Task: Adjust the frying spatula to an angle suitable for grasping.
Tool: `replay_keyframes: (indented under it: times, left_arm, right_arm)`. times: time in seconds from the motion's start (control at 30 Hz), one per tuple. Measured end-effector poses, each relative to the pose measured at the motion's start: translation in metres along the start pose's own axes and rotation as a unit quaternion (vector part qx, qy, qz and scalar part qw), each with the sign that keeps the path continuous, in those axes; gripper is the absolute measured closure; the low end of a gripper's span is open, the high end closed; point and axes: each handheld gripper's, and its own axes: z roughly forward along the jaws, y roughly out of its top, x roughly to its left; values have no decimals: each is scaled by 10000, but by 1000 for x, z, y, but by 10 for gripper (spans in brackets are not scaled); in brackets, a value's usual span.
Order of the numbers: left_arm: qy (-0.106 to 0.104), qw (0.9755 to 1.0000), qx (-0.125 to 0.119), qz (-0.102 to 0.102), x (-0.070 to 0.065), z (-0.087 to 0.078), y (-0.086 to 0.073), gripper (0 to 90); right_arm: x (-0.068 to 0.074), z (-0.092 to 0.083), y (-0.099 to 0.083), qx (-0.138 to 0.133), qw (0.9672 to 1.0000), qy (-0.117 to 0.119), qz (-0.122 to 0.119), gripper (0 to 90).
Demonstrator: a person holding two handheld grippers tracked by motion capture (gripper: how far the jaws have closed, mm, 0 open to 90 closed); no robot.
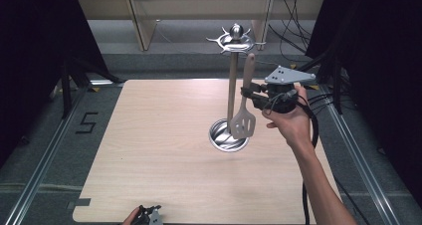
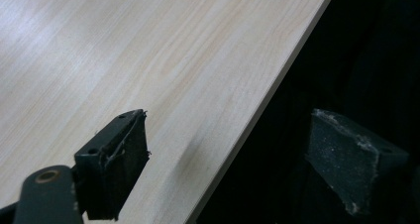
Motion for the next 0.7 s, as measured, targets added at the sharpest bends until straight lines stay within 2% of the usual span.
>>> replay_keyframes:
  times: [0.03, 0.07, 0.1, 0.13, 0.2, 0.23, 0.37, 0.47, 0.53, 0.57, 0.6, 0.67, 0.7]
  left_arm:
    - [70, 10000, -31, 13, 0, 1, 0, 154]
    - [183, 9998, -44, 16, -1, 1, 0, 154]
    - [54, 10000, -29, 1, 0, -1, 0, 155]
    - [19, 10000, -57, -8, 0, 0, 0, 155]
    - [39, 10000, -5, 7, 0, -1, 0, 155]
    - [68, 10000, 5, 16, 0, -1, 0, 155]
    - [27, 10000, -9, -4, 0, -1, 0, 155]
    - [93, 9999, 25, 28, 0, 0, 0, 155]
    - [55, 10000, -49, 3, -1, 0, 0, 154]
    - [36, 10000, -46, 9, 0, 0, 0, 155]
    - [33, 10000, -44, 7, 0, 0, 0, 155]
    - [53, 10000, -28, 18, 0, 0, 0, 154]
    - [203, 9998, -42, 18, -2, 1, 0, 155]
  right_arm:
    - [0, 0, 0, -16, 9999, 75, 74, 716]
    - [0, 0, -1, -44, 10000, 12, 58, 716]
    - [0, -1, -1, -4, 10000, 8, 10, 713]
    - [0, -1, -1, -4, 10000, 8, 10, 713]
    - [-1, -1, -2, -39, 10000, 30, -2, 664]
    - [0, -2, -3, -26, 9999, 39, 140, 649]
    - [-3, -6, -6, -106, 9999, 9, 119, 608]
    - [-3, -8, -7, -137, 9998, 56, 163, 580]
    - [-5, -10, -9, -198, 9997, 63, 150, 552]
    - [-3, -14, -11, -201, 9995, 75, 229, 538]
    - [-3, -16, -12, -194, 9996, 66, 174, 530]
    - [-2, -18, -14, -195, 9994, 126, 243, 524]
    - [-2, -21, -18, -237, 9995, 78, 215, 509]
